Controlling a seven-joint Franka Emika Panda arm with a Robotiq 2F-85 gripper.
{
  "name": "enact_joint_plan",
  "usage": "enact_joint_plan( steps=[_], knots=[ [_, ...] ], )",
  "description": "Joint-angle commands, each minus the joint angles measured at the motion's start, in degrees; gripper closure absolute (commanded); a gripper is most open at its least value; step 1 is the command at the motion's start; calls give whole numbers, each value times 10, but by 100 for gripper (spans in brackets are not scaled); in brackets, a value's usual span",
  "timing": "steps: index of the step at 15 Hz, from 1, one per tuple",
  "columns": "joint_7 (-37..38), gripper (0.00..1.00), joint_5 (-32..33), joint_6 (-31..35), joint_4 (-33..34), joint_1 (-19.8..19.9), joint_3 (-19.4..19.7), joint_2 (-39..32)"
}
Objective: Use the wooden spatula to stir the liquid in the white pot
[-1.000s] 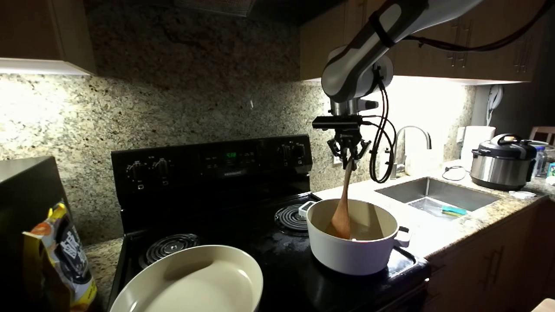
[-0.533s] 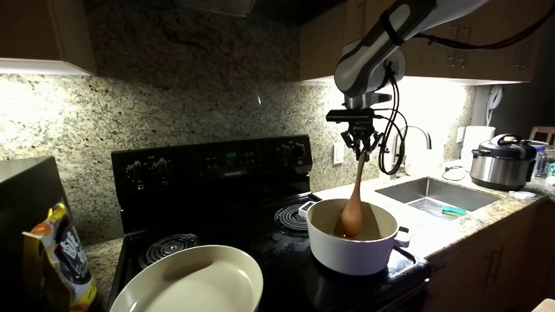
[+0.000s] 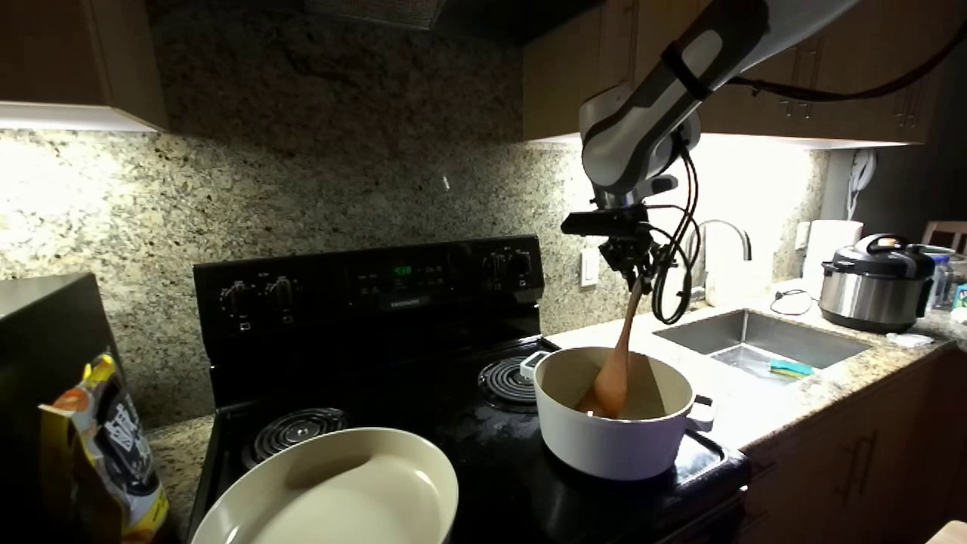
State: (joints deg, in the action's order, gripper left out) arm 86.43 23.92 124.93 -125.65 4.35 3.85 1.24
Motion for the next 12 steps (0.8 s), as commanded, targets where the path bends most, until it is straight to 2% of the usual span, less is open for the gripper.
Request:
enact_joint_plan(
  steps=[1, 5, 12],
  knots=[
    [79, 91, 28, 5, -35, -21, -24, 27],
    [111, 90, 18, 13, -44, -33, -40, 43],
    [178, 91, 45, 19, -69, -6, -40, 114]
  ],
)
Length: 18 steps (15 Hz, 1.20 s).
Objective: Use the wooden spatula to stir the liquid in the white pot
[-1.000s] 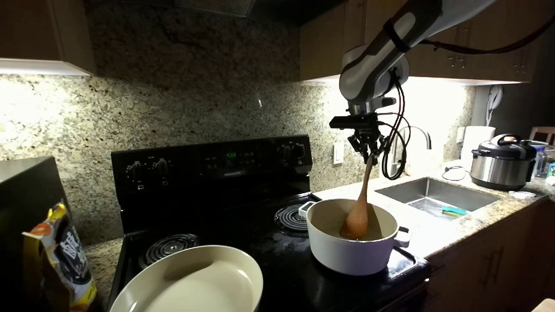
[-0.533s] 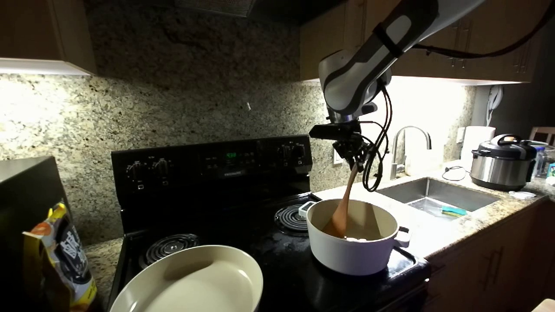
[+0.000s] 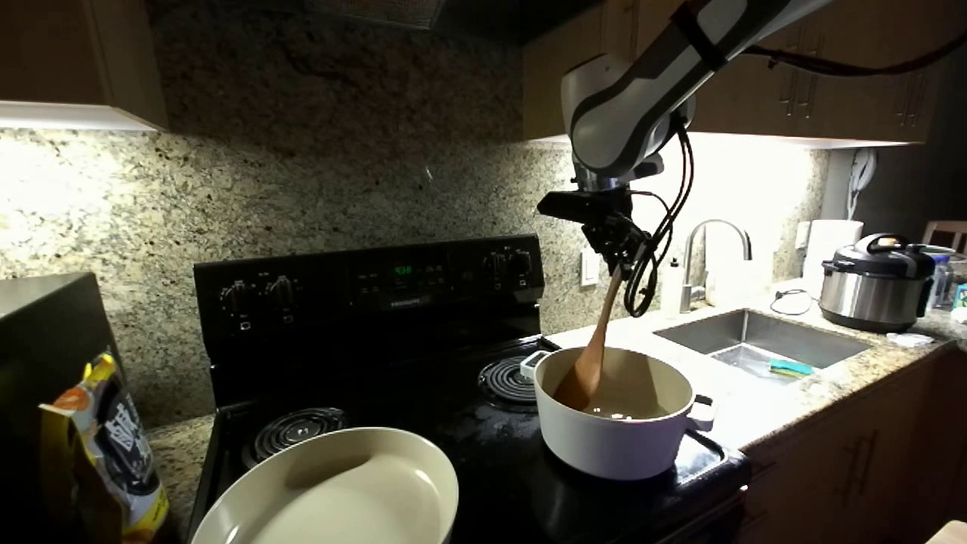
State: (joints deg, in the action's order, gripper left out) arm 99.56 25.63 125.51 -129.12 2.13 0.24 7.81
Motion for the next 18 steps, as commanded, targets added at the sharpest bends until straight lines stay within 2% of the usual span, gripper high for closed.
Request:
enact_joint_plan(
  steps=[1, 6, 13, 18],
  knots=[
    [54, 91, 38, 8, -40, 22, -7, 57],
    [132, 91, 95, -17, -87, 35, -30, 106],
    [133, 91, 115, 3, -161, 15, -77, 187],
    [130, 91, 109, 15, -177, 4, -116, 214]
  ],
)
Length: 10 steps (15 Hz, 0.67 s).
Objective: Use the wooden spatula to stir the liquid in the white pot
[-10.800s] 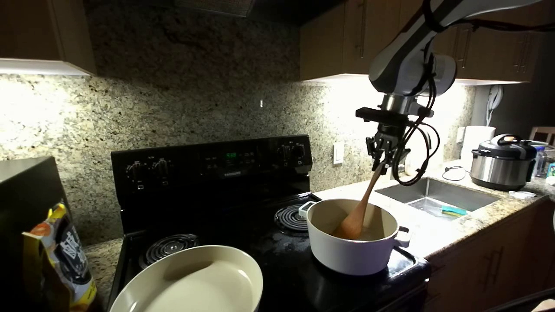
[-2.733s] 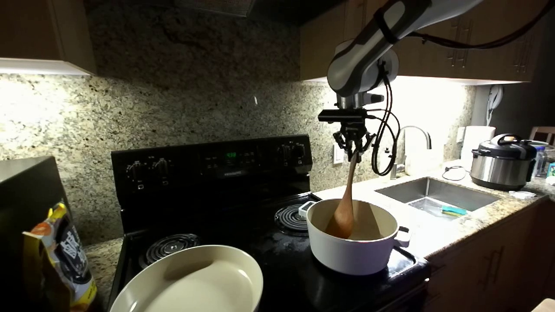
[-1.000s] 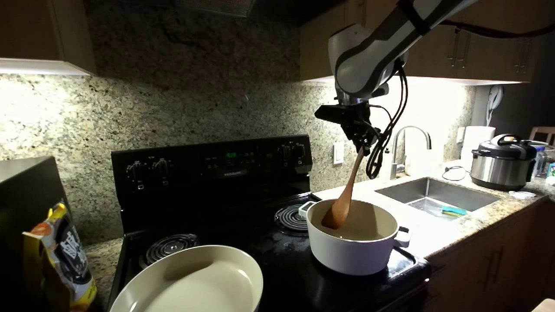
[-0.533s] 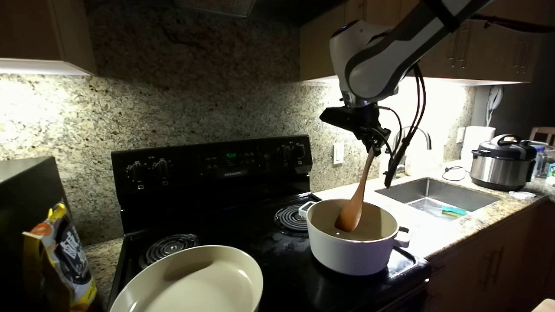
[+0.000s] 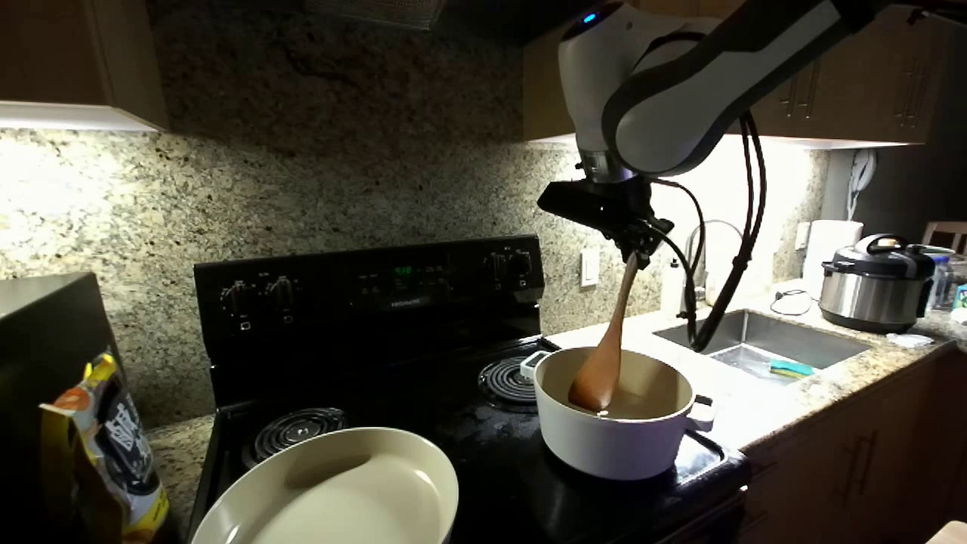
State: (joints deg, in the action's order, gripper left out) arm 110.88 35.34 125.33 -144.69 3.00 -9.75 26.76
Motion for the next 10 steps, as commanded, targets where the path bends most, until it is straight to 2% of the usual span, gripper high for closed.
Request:
enact_joint_plan(
  steps=[1, 6, 10],
  knots=[
    [16, 91, 10, 19, -20, -8, -22, 22],
    [56, 91, 20, -32, 23, 6, -59, -40],
    [89, 91, 38, -72, 57, 0, -63, -100]
  ],
)
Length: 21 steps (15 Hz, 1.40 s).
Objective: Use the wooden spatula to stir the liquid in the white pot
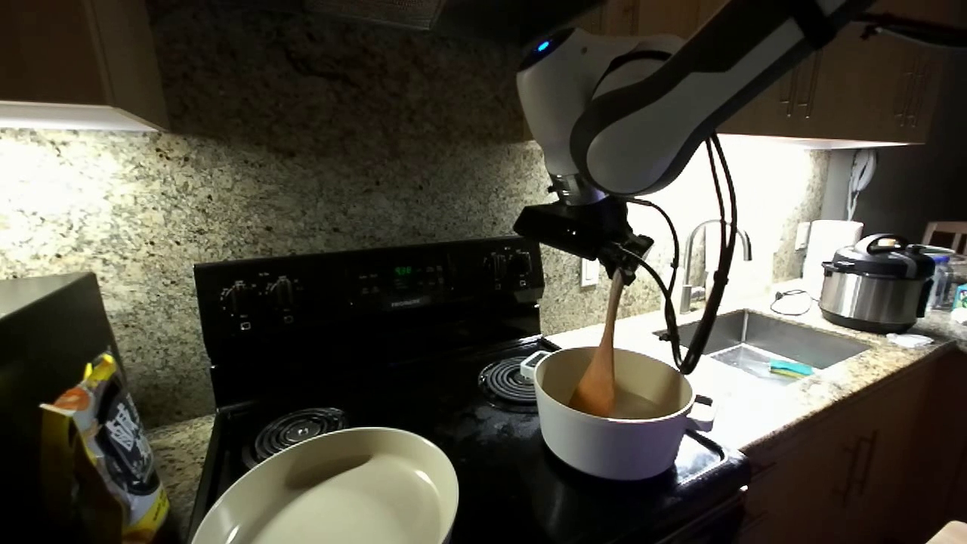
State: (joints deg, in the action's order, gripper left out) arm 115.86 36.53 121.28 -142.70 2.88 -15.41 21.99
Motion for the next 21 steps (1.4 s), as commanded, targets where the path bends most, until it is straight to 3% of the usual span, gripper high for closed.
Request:
enact_joint_plan(
  steps=[1, 9, 14, 21],
  knots=[
    [41, 91, 28, -38, 48, -2, -2, -68],
    [50, 91, 69, -94, 139, -15, 40, -148],
    [43, 91, 60, -127, 149, -23, 68, -161],
    [-26, 90, 41, -86, 153, -62, 70, -182]
  ],
)
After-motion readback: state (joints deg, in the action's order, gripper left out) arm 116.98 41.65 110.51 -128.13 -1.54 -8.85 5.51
